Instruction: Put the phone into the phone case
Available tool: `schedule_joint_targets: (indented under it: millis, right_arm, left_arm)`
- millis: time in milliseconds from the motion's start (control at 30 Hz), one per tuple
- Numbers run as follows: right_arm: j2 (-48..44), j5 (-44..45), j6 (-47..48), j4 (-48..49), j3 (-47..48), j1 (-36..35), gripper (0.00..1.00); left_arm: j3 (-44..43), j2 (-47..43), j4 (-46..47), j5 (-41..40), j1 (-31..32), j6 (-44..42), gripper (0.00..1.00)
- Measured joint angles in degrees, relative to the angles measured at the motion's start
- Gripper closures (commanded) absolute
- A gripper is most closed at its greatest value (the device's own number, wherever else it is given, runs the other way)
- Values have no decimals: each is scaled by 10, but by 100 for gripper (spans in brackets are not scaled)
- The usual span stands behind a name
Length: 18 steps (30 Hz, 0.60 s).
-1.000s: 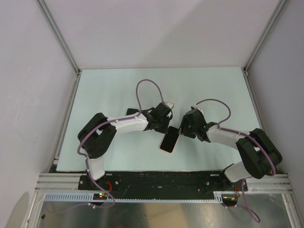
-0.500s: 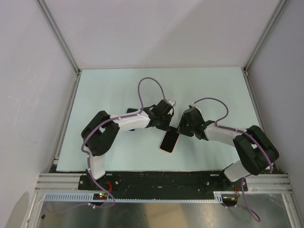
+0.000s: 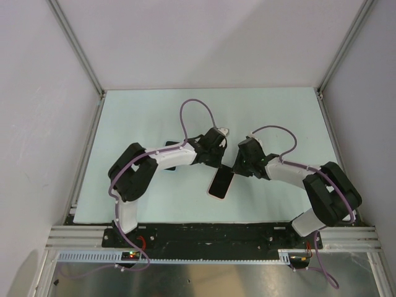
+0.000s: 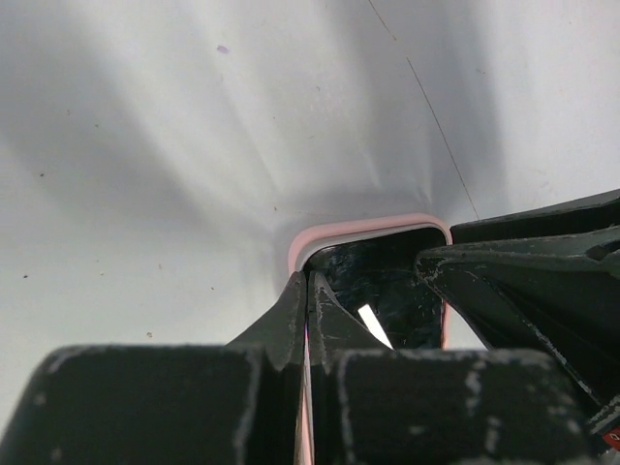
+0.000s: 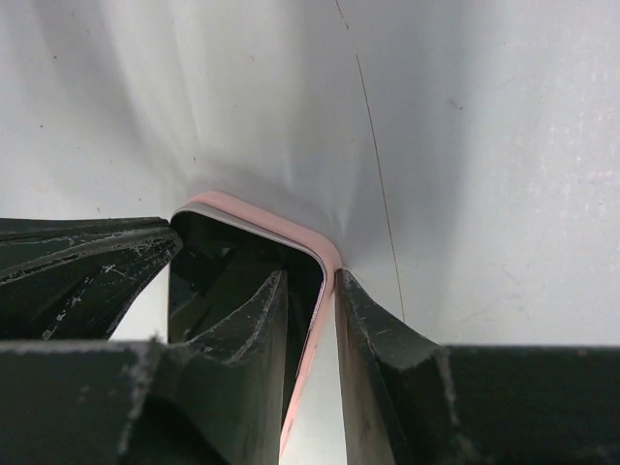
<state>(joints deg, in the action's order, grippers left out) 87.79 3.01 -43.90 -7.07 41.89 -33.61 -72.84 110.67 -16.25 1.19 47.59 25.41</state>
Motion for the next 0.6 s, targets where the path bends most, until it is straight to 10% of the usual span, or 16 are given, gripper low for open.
schedule_joint_targets:
  millis: [600]
  right_arm:
    - [26, 20, 1, -25, 26, -14, 82]
  left_arm:
    - [-4, 56, 115, -26, 25, 37, 100]
